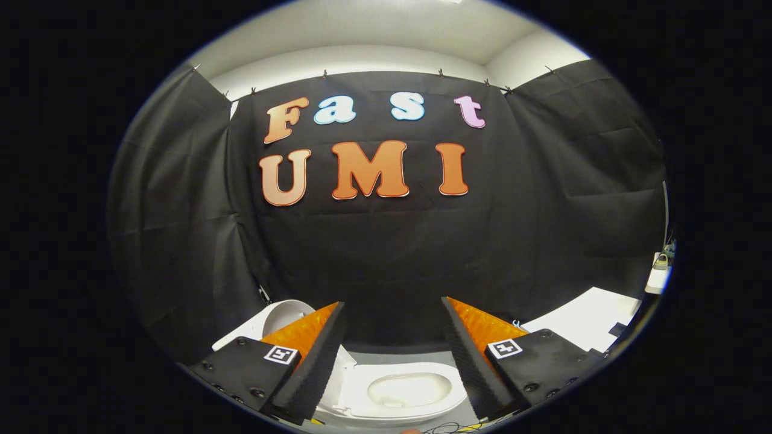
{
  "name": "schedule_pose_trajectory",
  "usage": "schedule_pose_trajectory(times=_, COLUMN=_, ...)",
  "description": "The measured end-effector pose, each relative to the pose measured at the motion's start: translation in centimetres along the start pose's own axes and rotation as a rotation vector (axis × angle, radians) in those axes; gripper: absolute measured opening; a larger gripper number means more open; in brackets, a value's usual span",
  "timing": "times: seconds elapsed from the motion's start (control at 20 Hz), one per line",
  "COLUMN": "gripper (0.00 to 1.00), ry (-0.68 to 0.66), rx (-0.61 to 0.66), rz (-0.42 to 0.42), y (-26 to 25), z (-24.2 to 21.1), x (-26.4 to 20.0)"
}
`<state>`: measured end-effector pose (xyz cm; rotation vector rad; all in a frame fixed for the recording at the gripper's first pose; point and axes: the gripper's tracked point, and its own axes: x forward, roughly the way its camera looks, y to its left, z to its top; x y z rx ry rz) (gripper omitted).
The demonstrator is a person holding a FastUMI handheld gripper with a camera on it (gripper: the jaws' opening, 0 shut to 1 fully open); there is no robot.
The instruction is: Open the toilet lid.
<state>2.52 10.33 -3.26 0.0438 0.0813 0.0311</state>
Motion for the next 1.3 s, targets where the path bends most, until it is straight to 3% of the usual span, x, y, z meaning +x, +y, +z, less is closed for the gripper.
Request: schedule_pose_trajectory(times=1.3, gripper=0.99, ry=0.0, rx=-0.011, rz=-0.005, y=0.6, z=-0.46, x=0.04)
